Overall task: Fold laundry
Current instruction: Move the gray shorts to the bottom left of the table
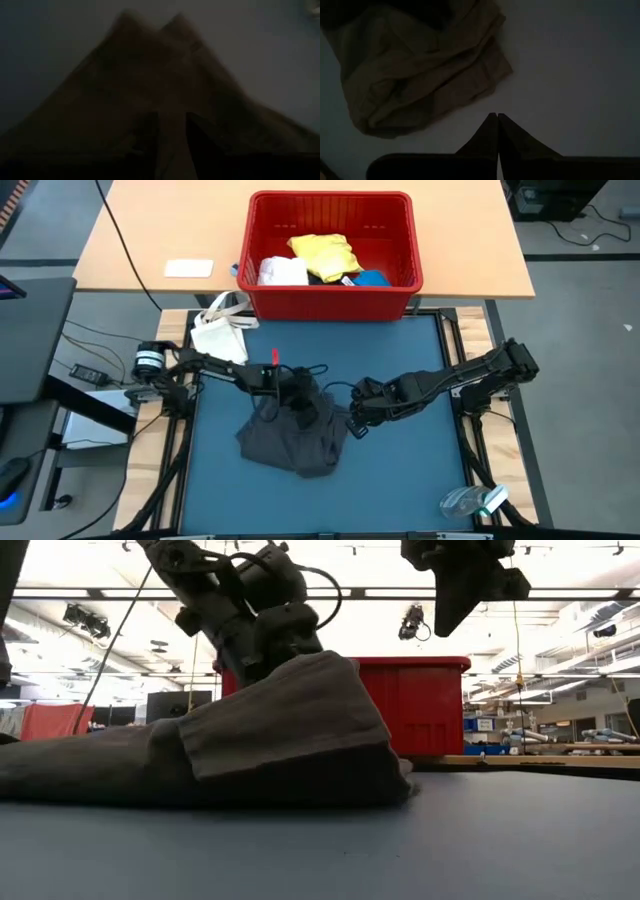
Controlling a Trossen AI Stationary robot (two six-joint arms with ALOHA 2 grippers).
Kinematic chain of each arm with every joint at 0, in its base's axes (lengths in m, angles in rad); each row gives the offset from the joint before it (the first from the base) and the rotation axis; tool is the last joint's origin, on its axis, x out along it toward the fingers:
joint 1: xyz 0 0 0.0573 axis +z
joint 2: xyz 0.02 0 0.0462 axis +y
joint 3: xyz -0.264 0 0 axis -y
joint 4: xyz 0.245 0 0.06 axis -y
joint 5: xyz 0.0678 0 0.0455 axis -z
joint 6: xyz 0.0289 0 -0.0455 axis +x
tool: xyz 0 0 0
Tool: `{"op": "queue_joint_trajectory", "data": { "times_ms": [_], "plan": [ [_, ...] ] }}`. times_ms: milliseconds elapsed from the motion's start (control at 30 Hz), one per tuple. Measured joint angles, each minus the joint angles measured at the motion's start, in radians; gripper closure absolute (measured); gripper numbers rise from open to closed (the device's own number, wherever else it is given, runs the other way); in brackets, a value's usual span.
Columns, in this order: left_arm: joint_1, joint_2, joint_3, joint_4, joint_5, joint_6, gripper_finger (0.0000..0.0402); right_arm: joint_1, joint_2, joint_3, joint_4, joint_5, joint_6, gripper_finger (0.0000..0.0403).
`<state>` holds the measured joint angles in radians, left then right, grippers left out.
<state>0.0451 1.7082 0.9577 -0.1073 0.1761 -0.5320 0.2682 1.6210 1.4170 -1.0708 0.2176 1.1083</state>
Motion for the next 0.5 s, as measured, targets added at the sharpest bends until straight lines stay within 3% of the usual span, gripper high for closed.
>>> {"op": "queue_joint_trajectory", "data": {
  "times_ms": [267, 367, 500],
  "plan": [
    [-0.049, -0.026, -0.016, -0.278, -0.069, 0.038, 0.0299, -0.013, 0.033, 0.000, 0.001, 0.012, -0.051, 0.0394],
    [-0.102, -0.046, -0.107, -0.268, -0.079, -0.084, 0.0299, -0.023, 0.036, 0.000, 0.012, 0.039, -0.056, 0.0394],
    [-0.218, -0.174, -0.236, -0.300, -0.081, -0.296, 0.0299, -0.030, 0.036, 0.000, 0.031, 0.047, -0.081, 0.0394]
  ]
}}
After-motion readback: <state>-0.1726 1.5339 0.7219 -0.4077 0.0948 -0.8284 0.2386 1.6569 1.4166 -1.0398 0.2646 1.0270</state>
